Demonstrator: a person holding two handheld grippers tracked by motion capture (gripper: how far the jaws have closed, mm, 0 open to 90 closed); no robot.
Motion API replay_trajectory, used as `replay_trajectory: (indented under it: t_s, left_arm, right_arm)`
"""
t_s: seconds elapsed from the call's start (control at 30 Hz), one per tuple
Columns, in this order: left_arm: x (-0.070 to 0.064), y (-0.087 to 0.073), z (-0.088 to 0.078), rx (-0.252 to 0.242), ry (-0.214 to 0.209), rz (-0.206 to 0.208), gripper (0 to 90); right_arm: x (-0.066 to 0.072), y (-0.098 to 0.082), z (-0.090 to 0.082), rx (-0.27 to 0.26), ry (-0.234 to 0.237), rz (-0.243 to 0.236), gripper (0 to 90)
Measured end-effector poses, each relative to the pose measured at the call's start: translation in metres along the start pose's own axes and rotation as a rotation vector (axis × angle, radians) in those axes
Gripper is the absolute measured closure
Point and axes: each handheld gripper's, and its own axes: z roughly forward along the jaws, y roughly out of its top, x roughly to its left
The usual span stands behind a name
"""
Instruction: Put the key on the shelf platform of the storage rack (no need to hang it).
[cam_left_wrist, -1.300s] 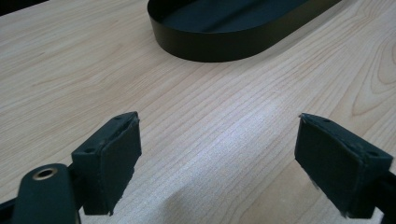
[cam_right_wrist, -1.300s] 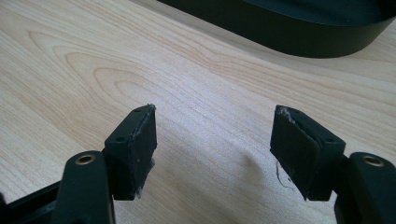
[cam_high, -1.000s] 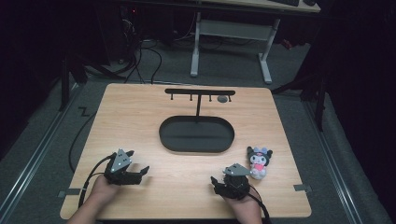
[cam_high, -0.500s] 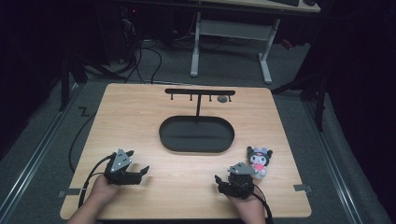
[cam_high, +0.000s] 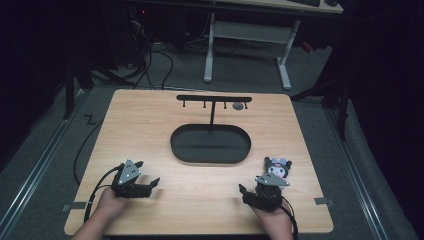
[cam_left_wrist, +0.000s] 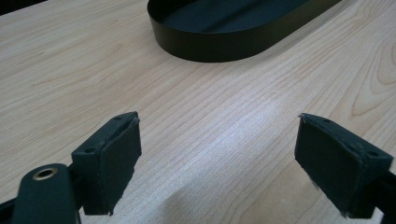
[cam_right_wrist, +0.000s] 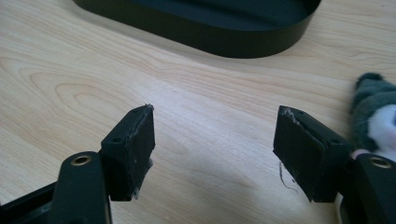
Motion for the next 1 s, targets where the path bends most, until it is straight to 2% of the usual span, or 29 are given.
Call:
replay_trajectory:
  t_s: [0.67,1.0]
  left_arm:
    - [0.000,0.000,0.000,0.000,0.000,0.000,15.4]
    - [0.000,0.000,0.000,-0.001,-0.001,-0.002,15.4]
  right_arm:
    - [-0.039,-0.002,-0.029,-0.077,-0.081,0.093,29.7]
    - [-0.053,-0.006,-0.038,-0.085,-0.116,0.133,29.7]
